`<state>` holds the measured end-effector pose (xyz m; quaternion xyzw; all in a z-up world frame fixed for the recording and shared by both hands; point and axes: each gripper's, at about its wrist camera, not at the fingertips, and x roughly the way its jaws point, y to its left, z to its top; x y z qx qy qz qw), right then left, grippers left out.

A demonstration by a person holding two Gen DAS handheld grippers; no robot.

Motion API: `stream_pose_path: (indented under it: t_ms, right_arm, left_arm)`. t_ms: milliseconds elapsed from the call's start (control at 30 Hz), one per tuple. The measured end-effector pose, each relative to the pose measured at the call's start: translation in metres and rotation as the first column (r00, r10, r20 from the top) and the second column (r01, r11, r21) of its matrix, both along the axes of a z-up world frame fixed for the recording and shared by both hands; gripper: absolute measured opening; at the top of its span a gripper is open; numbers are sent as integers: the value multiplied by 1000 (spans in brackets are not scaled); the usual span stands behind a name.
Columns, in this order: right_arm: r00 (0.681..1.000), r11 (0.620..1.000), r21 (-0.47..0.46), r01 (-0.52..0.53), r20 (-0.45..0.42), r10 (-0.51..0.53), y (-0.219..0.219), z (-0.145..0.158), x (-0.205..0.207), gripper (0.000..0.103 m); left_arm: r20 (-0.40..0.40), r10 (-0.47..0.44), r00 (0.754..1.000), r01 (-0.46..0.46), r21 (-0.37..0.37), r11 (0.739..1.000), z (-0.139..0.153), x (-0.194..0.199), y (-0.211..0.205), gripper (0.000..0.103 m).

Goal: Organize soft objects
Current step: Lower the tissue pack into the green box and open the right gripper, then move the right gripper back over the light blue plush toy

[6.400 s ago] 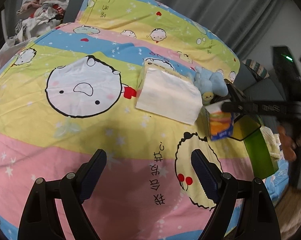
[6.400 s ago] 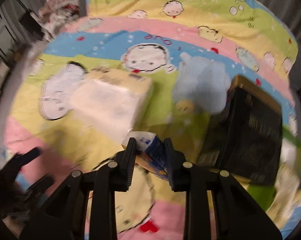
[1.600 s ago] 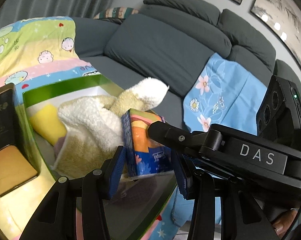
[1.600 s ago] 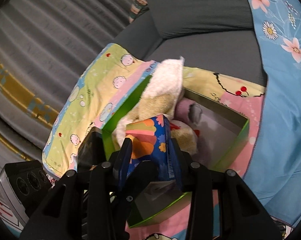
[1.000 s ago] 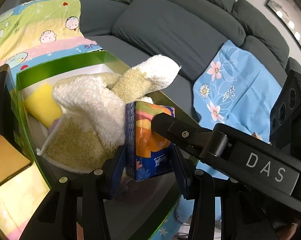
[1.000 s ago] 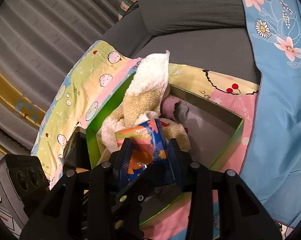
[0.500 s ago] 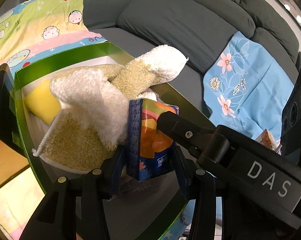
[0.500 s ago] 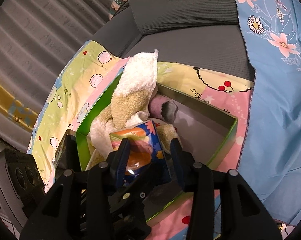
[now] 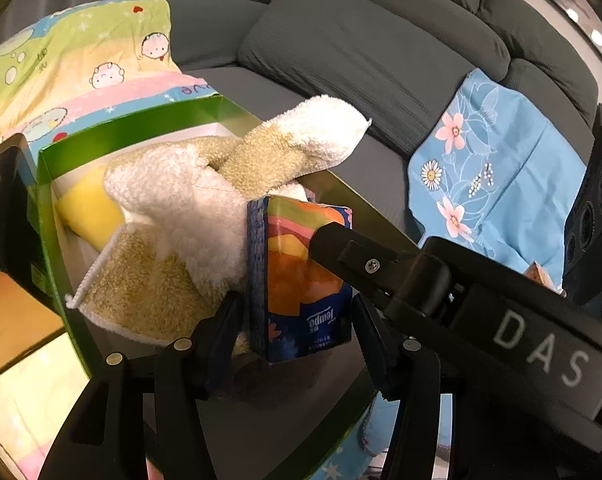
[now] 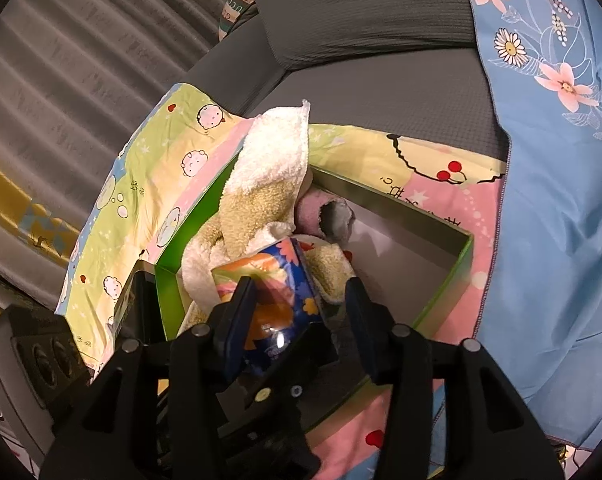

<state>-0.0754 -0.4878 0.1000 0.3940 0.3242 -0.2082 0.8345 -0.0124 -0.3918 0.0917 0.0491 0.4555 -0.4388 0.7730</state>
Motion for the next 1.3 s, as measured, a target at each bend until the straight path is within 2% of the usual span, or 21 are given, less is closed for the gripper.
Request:
stream_pose_path:
  t_ms: [200,233,300,433,467,600,700,833,933,1000,1100,1233,1300]
  right_arm:
    - [1000,999,-48,23,5,-23,1,11,-9,50]
    - [1000,998,-54,26,11,-25,2,13,-10,52]
    - [999,997,-66,24,25,-23,4,19,-14,56]
    - [998,995,-96,17,70,-11,12,32,-20,70]
    - [997,994,-104,17,78,-9,15,35,-22,75]
    - [994,986,-166,3,106,15,30,51,-27,83]
    - [992,980,-197,-8,123,32,42,59,-28,85]
    - [988,971,-237,-31,142,66,60,69,-27,93]
    - [984,960,-274,-63,141,105,79,75,-22,94]
    - [981,952,-294,-89,137,134,92,78,-18,95]
    - [973,937,-319,-140,128,189,112,81,-9,96]
    - [955,916,-333,-223,115,275,143,81,6,96]
    - [925,904,-299,-306,130,357,160,80,13,96]
  left_arm:
    - [-11,17,1000,-17,-42,999,11,-3,15,57]
    - [-11,15,1000,-16,-50,999,14,-4,19,61]
    - [-1,15,1000,-15,-65,998,20,-7,26,69]
    - [50,40,998,-35,-100,994,36,-15,50,69]
    - [56,47,997,-41,-108,993,40,-16,57,69]
    - [71,92,993,-81,-143,986,53,-19,91,71]
    - [87,146,985,-129,-178,976,63,-22,123,88]
    - [100,228,968,-202,-219,955,72,-26,172,89]
    - [100,322,942,-292,-232,928,74,-26,216,89]
    - [97,413,906,-383,-230,894,71,-24,251,89]
    - [89,543,835,-515,-220,829,62,-18,299,89]
    - [94,641,762,-624,-158,765,40,-12,353,89]
    - [73,675,734,-661,-153,735,26,-10,373,89]
